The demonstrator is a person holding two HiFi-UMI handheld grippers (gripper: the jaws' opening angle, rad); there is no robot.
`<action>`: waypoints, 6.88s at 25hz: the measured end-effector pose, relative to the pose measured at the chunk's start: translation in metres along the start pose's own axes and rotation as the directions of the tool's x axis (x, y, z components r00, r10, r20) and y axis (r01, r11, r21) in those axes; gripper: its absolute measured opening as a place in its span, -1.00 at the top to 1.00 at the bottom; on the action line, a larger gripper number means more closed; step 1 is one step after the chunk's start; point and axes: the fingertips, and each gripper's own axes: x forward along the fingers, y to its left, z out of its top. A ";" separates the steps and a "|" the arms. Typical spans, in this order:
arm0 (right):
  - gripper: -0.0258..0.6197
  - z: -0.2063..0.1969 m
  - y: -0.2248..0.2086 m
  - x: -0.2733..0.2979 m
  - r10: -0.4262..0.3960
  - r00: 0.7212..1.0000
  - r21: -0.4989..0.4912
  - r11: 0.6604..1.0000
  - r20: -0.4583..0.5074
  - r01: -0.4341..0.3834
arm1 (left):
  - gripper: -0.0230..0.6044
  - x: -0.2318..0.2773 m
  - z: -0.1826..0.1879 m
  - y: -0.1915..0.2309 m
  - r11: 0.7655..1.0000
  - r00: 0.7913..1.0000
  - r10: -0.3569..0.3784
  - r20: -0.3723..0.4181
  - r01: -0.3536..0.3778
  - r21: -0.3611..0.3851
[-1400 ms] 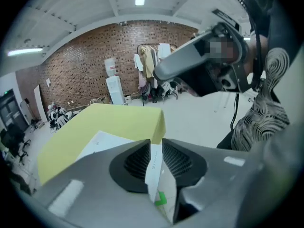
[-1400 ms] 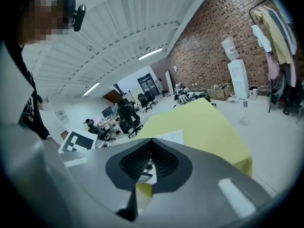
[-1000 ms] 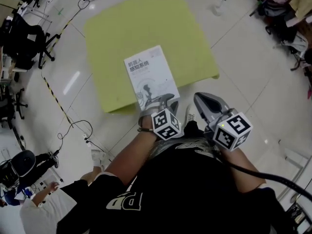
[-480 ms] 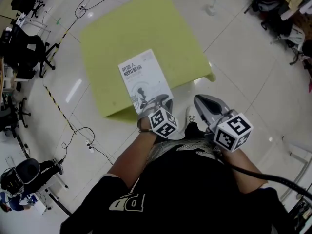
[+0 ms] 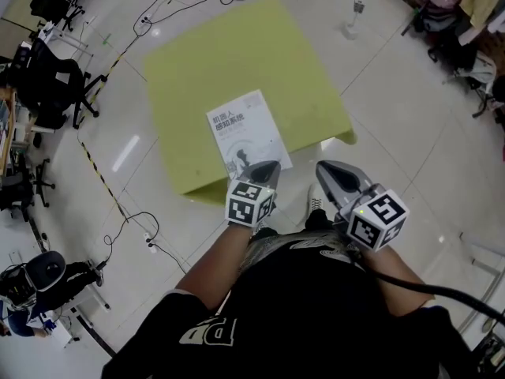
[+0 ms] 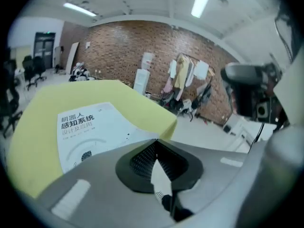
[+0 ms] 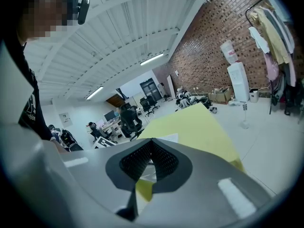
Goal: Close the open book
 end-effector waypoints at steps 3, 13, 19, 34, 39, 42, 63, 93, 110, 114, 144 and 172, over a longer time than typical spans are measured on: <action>0.90 0.003 0.008 0.007 0.014 1.000 -0.016 1.000 0.000 -0.014 | 0.90 -0.022 0.015 0.009 0.994 0.994 -0.020 0.105 0.031 -0.103; 0.90 0.012 0.045 0.043 0.091 0.996 -0.075 0.993 -0.025 -0.092 | 0.90 -0.111 0.033 0.058 0.933 0.930 0.054 0.363 0.083 -0.351; 0.90 0.015 0.079 0.068 0.146 0.988 -0.102 0.983 -0.045 -0.150 | 0.90 -0.167 0.011 0.098 0.927 0.909 0.183 0.374 -0.033 -0.373; 0.90 0.015 0.107 0.093 0.181 0.981 -0.125 0.974 -0.065 -0.188 | 0.90 -0.210 -0.125 0.175 0.757 0.892 0.427 0.150 -0.262 -0.598; 0.90 0.014 0.108 0.094 0.176 0.982 -0.123 0.975 -0.066 -0.184 | 0.90 -0.203 -0.153 0.175 0.717 0.899 0.429 0.089 -0.279 -0.639; 0.90 0.012 0.106 0.092 0.168 0.984 -0.120 0.977 -0.065 -0.175 | 0.90 -0.200 -0.162 0.175 0.705 0.903 0.423 0.072 -0.278 -0.653; 0.90 0.013 0.104 0.082 0.147 0.987 -0.111 0.982 -0.062 -0.153 | 0.79 -0.208 -0.164 0.192 0.645 0.872 0.467 0.150 -0.220 -0.732; 0.90 0.015 0.090 0.078 0.108 0.993 -0.104 0.988 -0.052 -0.113 | 0.76 -0.198 -0.148 0.193 0.561 0.860 0.366 0.356 0.102 -0.822; 0.90 0.023 0.069 0.062 0.111 0.994 -0.102 0.989 -0.006 -0.111 | 0.90 -0.173 0.024 0.090 0.977 0.878 0.092 0.469 0.012 -0.214; 0.90 0.026 0.061 0.055 0.097 0.995 -0.102 0.990 0.008 -0.096 | 0.89 -0.151 0.037 0.060 0.998 0.909 0.039 0.414 -0.015 -0.062; 0.90 -0.003 0.142 0.080 0.106 0.994 -0.122 0.987 0.021 -0.102 | 0.91 -0.224 0.043 0.064 0.966 0.912 -0.023 0.411 0.126 -0.226; 0.90 -0.011 0.132 -0.102 0.376 0.926 -0.255 0.892 -0.043 -0.374 | 0.90 -0.243 0.042 -0.152 0.984 0.831 0.137 0.539 -0.050 -0.173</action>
